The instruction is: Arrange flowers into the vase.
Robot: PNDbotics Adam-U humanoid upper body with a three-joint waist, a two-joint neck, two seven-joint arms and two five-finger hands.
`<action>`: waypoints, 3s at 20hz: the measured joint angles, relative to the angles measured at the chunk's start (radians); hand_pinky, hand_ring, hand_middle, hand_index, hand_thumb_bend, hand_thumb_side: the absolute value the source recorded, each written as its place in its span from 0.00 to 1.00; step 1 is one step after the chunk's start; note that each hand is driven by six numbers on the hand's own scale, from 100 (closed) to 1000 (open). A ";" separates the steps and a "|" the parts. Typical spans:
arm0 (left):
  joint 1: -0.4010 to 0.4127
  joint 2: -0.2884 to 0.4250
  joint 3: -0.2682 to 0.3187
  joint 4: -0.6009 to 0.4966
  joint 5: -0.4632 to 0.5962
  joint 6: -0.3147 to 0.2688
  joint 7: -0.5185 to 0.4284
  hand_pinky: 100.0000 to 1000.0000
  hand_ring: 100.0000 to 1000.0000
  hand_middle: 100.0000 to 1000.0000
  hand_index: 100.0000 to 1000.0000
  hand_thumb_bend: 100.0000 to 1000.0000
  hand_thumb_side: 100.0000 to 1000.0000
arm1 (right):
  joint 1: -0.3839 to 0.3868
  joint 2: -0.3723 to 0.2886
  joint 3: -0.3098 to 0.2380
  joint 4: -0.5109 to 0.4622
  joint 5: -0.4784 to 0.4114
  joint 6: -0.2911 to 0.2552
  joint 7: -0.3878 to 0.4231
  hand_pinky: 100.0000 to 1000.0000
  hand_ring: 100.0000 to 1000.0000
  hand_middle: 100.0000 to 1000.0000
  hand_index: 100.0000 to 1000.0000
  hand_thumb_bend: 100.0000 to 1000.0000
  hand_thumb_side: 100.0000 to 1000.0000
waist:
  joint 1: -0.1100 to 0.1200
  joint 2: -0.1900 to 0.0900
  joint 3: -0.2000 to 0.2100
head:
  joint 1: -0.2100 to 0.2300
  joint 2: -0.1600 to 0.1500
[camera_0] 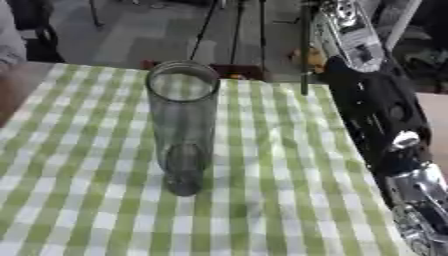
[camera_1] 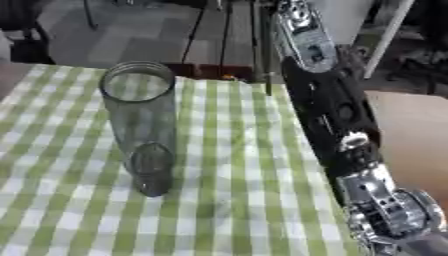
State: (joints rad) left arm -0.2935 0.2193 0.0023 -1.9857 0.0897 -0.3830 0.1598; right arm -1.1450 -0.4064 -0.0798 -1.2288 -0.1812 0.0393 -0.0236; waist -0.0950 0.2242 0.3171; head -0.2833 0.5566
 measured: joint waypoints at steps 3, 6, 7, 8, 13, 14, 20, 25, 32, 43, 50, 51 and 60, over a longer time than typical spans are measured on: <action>0.002 0.000 -0.005 0.000 0.004 0.002 -0.002 0.48 0.81 0.92 0.95 0.00 0.84 | -0.034 0.038 0.000 -0.025 -0.034 0.026 -0.044 0.00 0.00 0.00 0.00 0.00 0.34 | -0.001 -0.008 0.005 | 0.000 0.006; 0.002 0.000 -0.006 0.000 0.007 0.003 -0.006 0.48 0.81 0.92 0.95 0.00 0.84 | -0.071 0.074 0.000 -0.043 -0.072 0.050 -0.089 0.00 0.00 0.00 0.00 0.00 0.33 | -0.005 -0.016 0.008 | 0.000 0.010; 0.002 0.000 -0.008 0.000 0.007 0.004 -0.007 0.48 0.81 0.92 0.95 0.00 0.84 | -0.081 0.085 -0.001 -0.049 -0.083 0.056 -0.104 0.00 0.00 0.00 0.00 0.00 0.33 | -0.006 -0.018 0.010 | 0.000 0.012; 0.003 0.001 -0.010 0.000 0.008 0.005 -0.009 0.48 0.81 0.92 0.95 0.00 0.84 | -0.090 0.096 -0.001 -0.054 -0.093 0.061 -0.117 0.00 0.00 0.00 0.00 0.00 0.33 | -0.007 -0.019 0.011 | -0.001 0.014; 0.003 0.001 -0.011 0.000 0.011 0.007 -0.012 0.48 0.80 0.92 0.95 0.00 0.84 | -0.123 0.134 -0.006 -0.076 -0.130 0.070 -0.165 0.00 0.00 0.00 0.00 0.00 0.33 | -0.010 -0.022 0.018 | -0.001 0.014; 0.003 0.001 -0.012 0.000 0.012 0.008 -0.014 0.48 0.80 0.92 0.95 0.00 0.84 | -0.129 0.142 -0.007 -0.079 -0.133 0.070 -0.171 0.00 0.00 0.00 0.00 0.00 0.33 | -0.012 -0.022 0.020 | -0.002 0.014; 0.002 0.001 -0.017 0.000 0.016 0.007 -0.019 0.48 0.80 0.92 0.95 0.00 0.84 | -0.144 0.183 -0.007 -0.093 -0.151 0.055 -0.195 0.00 0.00 0.00 0.00 0.00 0.33 | -0.013 -0.024 0.032 | -0.010 0.014; 0.002 0.001 -0.017 0.000 0.018 0.008 -0.022 0.48 0.80 0.92 0.95 0.00 0.84 | -0.144 0.205 -0.006 -0.112 -0.155 0.035 -0.201 0.00 0.00 0.00 0.00 0.00 0.35 | -0.016 -0.023 0.038 | -0.014 0.014; 0.002 0.000 -0.017 0.000 0.021 0.009 -0.023 0.48 0.81 0.92 0.95 0.00 0.84 | -0.118 0.219 0.004 -0.149 -0.159 -0.086 -0.154 0.00 0.00 0.00 0.00 0.00 0.39 | -0.017 -0.014 0.042 | -0.016 0.013; 0.002 -0.001 -0.017 0.000 0.023 0.007 -0.025 0.48 0.81 0.92 0.95 0.00 0.85 | -0.079 0.220 0.020 -0.119 -0.179 -0.205 -0.024 0.00 0.00 0.00 0.00 0.00 0.40 | -0.017 0.004 0.046 | -0.016 0.004; 0.002 -0.001 -0.017 0.000 0.023 0.005 -0.027 0.48 0.81 0.93 0.95 0.00 0.85 | -0.067 0.220 0.028 -0.069 -0.173 -0.215 0.027 0.00 0.00 0.00 0.00 0.00 0.39 | -0.018 0.011 0.048 | -0.016 -0.004; 0.001 -0.002 -0.017 0.000 0.023 0.005 -0.027 0.48 0.81 0.93 0.95 0.00 0.85 | -0.065 0.220 0.028 -0.065 -0.173 -0.216 0.033 0.00 0.00 0.00 0.00 0.00 0.40 | -0.019 0.011 0.050 | -0.016 -0.005; 0.001 -0.009 -0.017 0.000 0.023 0.005 -0.027 0.48 0.81 0.93 0.95 0.00 0.85 | -0.043 0.227 0.025 -0.049 -0.181 -0.238 0.088 0.00 0.00 0.00 0.00 0.00 0.40 | -0.021 0.017 0.053 | -0.016 -0.014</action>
State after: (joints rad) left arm -0.2925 0.2105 -0.0146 -1.9857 0.1132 -0.3782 0.1327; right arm -1.1878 -0.1799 -0.0548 -1.2774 -0.3617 -0.1990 0.0639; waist -0.1162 0.2415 0.3698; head -0.2994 0.5430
